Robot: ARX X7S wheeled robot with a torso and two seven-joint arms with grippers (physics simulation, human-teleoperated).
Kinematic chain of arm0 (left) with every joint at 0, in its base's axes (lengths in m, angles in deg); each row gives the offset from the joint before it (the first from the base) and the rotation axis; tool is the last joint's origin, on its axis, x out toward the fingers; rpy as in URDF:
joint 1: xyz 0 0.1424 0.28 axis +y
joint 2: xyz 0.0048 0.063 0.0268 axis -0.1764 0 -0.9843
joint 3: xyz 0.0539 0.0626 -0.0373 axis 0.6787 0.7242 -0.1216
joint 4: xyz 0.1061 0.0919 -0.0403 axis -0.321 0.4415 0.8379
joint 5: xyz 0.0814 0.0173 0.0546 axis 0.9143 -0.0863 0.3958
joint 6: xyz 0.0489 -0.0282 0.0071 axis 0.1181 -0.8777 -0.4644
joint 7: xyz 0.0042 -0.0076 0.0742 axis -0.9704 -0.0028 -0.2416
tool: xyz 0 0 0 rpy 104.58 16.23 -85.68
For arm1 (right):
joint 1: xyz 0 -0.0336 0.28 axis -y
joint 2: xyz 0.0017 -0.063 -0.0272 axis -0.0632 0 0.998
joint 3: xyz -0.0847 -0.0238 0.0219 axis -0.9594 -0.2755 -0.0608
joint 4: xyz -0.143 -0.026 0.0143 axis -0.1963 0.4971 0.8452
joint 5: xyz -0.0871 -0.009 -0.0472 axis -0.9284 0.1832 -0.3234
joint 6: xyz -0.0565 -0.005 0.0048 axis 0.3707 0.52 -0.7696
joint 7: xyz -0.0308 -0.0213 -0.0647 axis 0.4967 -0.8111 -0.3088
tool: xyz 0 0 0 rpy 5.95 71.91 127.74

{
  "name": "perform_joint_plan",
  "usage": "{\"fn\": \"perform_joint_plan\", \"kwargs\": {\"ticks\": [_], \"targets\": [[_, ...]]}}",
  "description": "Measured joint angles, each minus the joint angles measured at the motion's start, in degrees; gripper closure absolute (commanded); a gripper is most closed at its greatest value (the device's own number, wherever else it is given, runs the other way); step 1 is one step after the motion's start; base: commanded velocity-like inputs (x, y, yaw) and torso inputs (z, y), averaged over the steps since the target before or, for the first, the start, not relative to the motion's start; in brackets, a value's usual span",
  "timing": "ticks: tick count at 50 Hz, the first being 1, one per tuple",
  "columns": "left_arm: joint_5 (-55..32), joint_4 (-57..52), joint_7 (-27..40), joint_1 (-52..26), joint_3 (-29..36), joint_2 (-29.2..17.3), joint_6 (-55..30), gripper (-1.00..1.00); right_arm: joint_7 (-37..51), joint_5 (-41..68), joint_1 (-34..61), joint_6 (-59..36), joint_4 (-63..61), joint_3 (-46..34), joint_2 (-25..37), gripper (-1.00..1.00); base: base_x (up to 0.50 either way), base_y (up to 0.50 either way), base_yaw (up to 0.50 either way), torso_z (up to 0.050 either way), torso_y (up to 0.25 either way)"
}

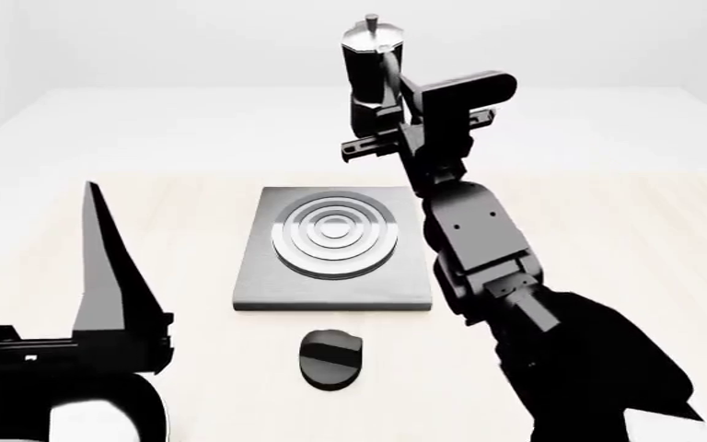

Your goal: Turn on the stove and put the moka pot on it.

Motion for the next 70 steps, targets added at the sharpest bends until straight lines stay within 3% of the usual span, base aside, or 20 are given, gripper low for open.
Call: {"fn": "perform_joint_plan", "kwargs": {"ticks": [23, 70], "targets": [[0.48, -0.13, 0.85, 1.98, -0.61, -0.79, 0.78, -1.00, 1.56, 7.98, 0.12, 2.74, -4.70, -9.95, -0.06, 1.00, 0.00, 0.00, 0.00, 0.000, 0.001], [0.84, 0.68, 0.77, 3.81, -0.92, -0.89, 1.98, -1.00, 5.83, 13.88, -2.86, 7.40, -7.38, -11.85, -0.06, 1.00, 0.00, 0.00, 0.00, 0.000, 0.001]]}}
